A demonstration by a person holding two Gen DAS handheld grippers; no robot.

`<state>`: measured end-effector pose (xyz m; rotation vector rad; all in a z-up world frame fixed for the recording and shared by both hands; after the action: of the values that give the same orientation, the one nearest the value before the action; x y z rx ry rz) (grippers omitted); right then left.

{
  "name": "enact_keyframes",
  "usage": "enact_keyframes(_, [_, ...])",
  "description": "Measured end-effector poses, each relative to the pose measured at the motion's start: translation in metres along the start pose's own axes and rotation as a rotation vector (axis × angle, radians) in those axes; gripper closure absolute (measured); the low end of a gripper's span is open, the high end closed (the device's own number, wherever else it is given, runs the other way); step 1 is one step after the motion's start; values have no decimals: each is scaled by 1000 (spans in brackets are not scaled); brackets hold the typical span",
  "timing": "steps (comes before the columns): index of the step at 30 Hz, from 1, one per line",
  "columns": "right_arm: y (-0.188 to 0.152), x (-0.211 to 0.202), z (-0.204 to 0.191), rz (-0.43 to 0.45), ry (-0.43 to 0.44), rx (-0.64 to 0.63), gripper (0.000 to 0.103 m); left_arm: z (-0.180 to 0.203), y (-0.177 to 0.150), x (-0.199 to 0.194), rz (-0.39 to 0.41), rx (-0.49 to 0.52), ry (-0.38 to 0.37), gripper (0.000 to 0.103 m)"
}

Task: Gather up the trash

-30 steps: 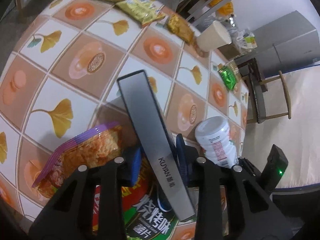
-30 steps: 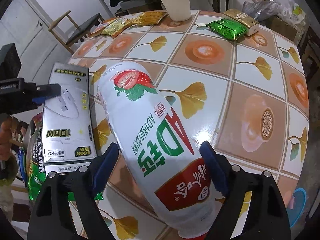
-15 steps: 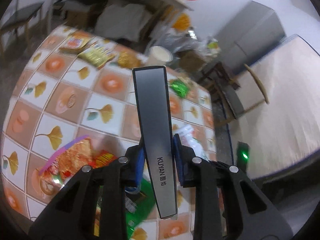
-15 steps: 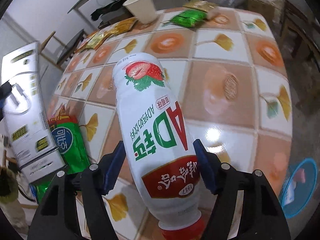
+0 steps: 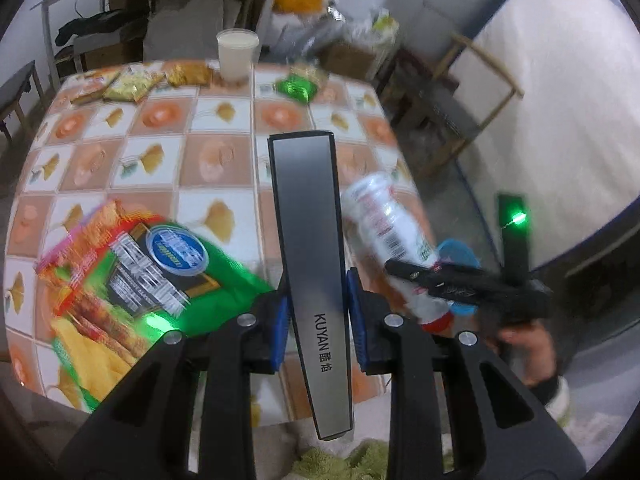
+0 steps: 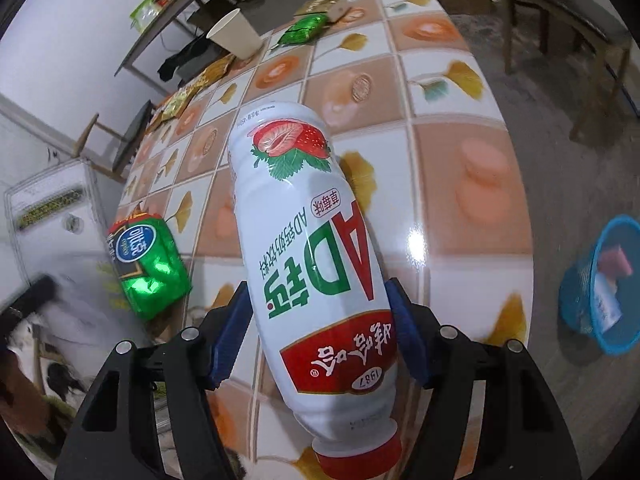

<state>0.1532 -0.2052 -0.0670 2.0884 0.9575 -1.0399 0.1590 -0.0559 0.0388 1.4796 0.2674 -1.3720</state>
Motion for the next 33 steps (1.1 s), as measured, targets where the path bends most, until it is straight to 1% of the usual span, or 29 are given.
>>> enact_keyframes(1, [-5,-2,2,4,5,12,38,4,-4,12,-29,2,-6,78])
enact_keyframes(3, [-13,-6,7,16,16,41,38,8,-8,30,-56,-3,-11,79])
enact_keyframes(4, [-15,-8,8,20,20,51,38,11,-11,42,-80,2,0,79])
enact_keyframes(6, [-17,-10,10,28,23,66,38,15,-12,58,-96,15,23,79])
enact_keyframes(8, [-19,-11,12,33,26,76,38,18,-13,68,-98,13,13,79])
enact_keyframes(10, [-20,-11,13,36,31,83,38,23,-12,71,-76,21,27,79])
enact_keyframes(13, [-20,-12,14,35,33,85,38,25,-13,71,-72,21,39,78])
enact_keyframes(15, [-20,-12,13,33,35,85,38,29,-16,72,-93,14,44,76])
enact_keyframes(17, [-20,-11,14,32,37,86,38,26,-21,73,-111,-10,35,67])
enact_keyframes(21, [-19,-8,12,28,30,73,38,23,-33,75,-134,-34,33,66])
enact_keyframes(23, [-17,-7,10,26,26,67,38,23,-37,77,-142,-35,29,68])
enact_keyframes(24, [-16,-6,10,23,24,64,38,23,-39,77,-139,-35,29,71])
enact_keyframes(25, [-15,-6,10,22,23,64,38,23,-39,77,-136,-35,26,77])
enact_keyframes(26, [-14,-6,10,22,22,64,38,24,-39,77,-135,-34,24,79])
enact_keyframes(31, [-12,-6,11,19,22,69,38,24,-38,70,-112,-28,32,80])
enact_keyframes(33, [-12,-7,11,20,24,69,42,25,-37,66,-97,-17,45,80])
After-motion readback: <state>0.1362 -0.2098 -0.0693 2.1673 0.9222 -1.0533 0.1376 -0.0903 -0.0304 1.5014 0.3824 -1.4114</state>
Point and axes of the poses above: each gripper's, at about its wrist camera, not at the fingertips, and x roughly the way its jaws point, z to its right, y to its top, the point moved 3 cm from there along x, roughly the way its jaws point, and after that the axes turned 12 degrees about x, right-handed, at the moved point
